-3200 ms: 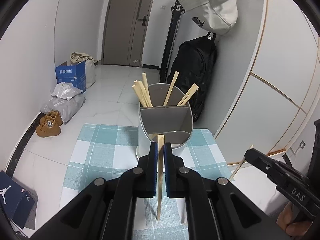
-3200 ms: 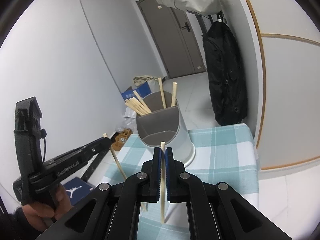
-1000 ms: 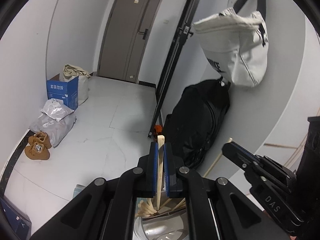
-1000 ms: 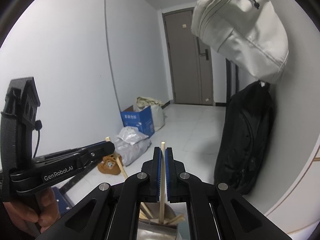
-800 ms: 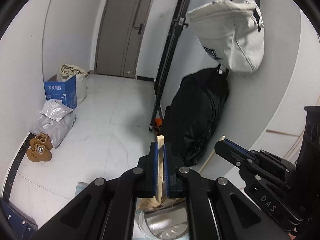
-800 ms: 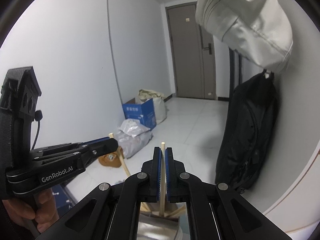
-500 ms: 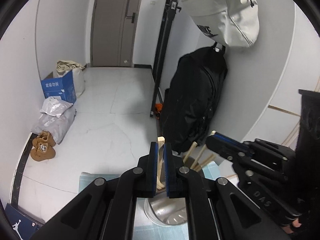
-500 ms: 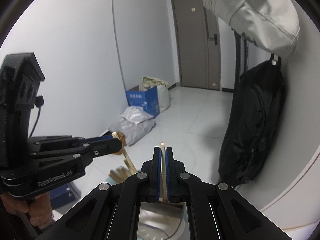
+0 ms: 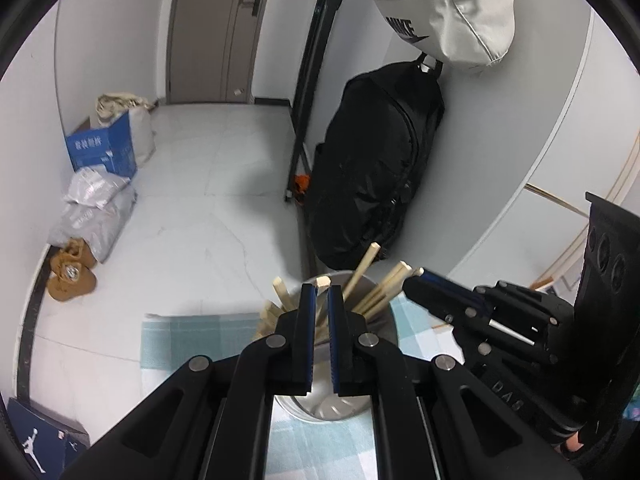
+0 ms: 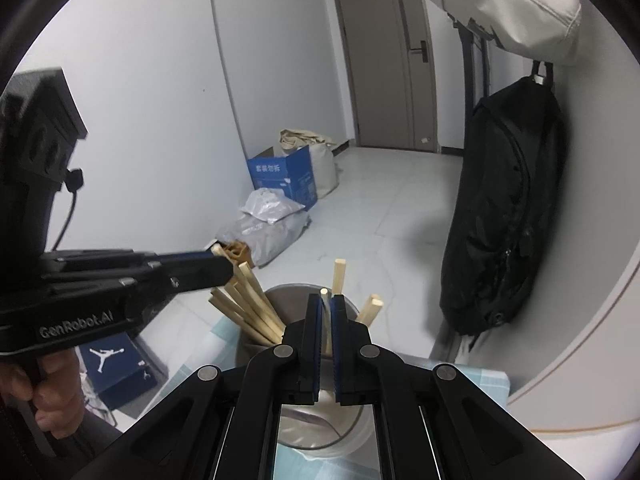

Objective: Organize utensils

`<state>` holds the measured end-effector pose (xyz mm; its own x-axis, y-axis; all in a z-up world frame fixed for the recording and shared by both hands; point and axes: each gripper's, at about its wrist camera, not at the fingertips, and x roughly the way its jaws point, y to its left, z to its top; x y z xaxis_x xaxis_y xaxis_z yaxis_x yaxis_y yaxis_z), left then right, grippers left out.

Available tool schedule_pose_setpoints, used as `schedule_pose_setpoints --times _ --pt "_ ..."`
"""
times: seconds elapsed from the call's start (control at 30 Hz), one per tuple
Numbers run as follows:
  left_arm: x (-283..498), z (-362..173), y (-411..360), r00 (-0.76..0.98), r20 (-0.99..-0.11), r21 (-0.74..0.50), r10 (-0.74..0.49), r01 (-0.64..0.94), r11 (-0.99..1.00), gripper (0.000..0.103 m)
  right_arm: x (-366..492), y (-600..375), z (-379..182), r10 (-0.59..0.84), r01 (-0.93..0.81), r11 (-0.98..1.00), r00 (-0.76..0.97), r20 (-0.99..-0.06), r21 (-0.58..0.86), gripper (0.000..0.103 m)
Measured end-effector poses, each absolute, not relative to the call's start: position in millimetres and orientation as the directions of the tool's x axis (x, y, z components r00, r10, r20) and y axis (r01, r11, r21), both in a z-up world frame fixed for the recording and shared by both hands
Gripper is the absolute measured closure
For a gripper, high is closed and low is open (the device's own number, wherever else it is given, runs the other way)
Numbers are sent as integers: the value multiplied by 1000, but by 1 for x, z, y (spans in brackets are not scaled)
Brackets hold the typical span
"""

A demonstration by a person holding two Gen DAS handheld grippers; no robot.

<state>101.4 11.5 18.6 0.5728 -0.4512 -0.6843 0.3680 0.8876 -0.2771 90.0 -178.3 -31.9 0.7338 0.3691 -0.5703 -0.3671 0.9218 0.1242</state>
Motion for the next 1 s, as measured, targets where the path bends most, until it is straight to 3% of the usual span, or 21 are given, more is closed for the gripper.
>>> schedule_pose_setpoints --times 0.07,0.13,0.23,0.3,0.37,0.6,0.67,0.73,0.83,0.9,1.0 --pt "101 23 15 564 -682 -302 -467 364 881 101 86 -181 -25 372 -361 923 743 -556 135 97" --pt "100 27 16 561 -689 -298 -459 358 885 91 80 -186 -17 373 -349 925 757 -537 150 96" --pt "91 37 19 589 -665 -296 -459 357 886 66 74 -193 -10 379 -337 925 768 -516 177 87" --pt "83 42 19 606 -660 -280 -444 350 894 63 68 -198 -9 379 -331 925 772 -511 187 75" --pt "76 45 19 618 -655 -266 -435 350 898 63 61 -203 -8 375 -316 927 778 -504 202 75" --pt "48 52 19 666 -649 -188 -367 327 926 62 30 -217 -6 360 -276 931 798 -484 238 59" --pt "41 56 20 681 -642 -173 -352 319 932 57 21 -219 -3 362 -277 930 805 -470 242 55" --pt "32 59 19 702 -626 -158 -340 312 937 44 11 -221 1 357 -272 931 819 -448 245 48" --pt "18 65 17 728 -603 -136 -326 309 941 44 -4 -220 6 353 -271 932 835 -423 243 43" --pt "11 68 17 737 -594 -132 -323 306 943 44 -14 -220 10 349 -270 932 844 -406 240 33" --pt "1 70 18 758 -573 -122 -311 296 947 41 -26 -220 11 325 -254 941 863 -388 223 26"
